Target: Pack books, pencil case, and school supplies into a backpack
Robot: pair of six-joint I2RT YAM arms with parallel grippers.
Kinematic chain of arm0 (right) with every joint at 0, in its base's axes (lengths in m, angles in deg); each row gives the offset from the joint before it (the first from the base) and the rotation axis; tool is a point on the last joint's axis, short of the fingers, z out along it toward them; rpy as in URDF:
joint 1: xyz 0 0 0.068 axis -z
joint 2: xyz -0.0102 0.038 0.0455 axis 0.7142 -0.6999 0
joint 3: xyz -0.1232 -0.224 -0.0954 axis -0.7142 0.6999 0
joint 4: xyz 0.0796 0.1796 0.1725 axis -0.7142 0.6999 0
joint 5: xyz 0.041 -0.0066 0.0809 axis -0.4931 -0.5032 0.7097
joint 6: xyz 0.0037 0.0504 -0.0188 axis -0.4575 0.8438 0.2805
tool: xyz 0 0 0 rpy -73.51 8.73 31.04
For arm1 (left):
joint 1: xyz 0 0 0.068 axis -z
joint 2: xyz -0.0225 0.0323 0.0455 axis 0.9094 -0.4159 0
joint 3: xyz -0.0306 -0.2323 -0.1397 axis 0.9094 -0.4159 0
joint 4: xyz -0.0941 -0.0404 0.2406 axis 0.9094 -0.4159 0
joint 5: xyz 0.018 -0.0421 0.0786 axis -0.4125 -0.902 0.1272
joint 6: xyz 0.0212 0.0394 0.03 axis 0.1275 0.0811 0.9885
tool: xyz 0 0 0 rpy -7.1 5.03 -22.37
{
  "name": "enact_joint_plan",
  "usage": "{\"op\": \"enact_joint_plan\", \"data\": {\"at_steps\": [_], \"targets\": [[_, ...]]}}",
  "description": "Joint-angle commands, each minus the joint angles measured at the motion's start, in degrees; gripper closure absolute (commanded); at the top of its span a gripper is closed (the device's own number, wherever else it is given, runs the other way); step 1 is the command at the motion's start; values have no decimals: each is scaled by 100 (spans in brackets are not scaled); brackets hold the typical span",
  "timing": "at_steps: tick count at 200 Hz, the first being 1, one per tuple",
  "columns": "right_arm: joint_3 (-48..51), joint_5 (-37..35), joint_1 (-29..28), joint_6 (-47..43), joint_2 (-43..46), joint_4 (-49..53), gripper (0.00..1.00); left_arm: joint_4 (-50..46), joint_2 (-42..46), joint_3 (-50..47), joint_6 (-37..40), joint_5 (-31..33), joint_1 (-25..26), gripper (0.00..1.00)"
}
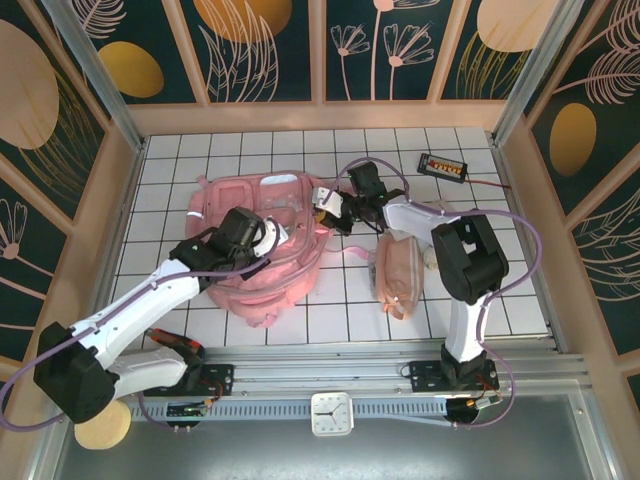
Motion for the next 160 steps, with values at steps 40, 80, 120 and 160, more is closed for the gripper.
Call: {"op": "enact_joint_plan", "data": {"at_steps": [40, 80, 120, 160], "targets": [[234, 165, -515, 1064, 853, 1192, 100, 580, -740, 926, -1189, 257, -4, 100], [332, 463, -580, 2715, 1166, 1034, 100, 675, -1280, 1188, -1689, 674, 305, 100], [361, 423, -763, 4179, 1287, 985, 100, 421, -2166, 2021, -2594, 848, 629, 100], [292, -202, -783, 4226, 1683, 1925, 100, 193, -2578, 2340, -2524, 1333, 673, 100]]}}
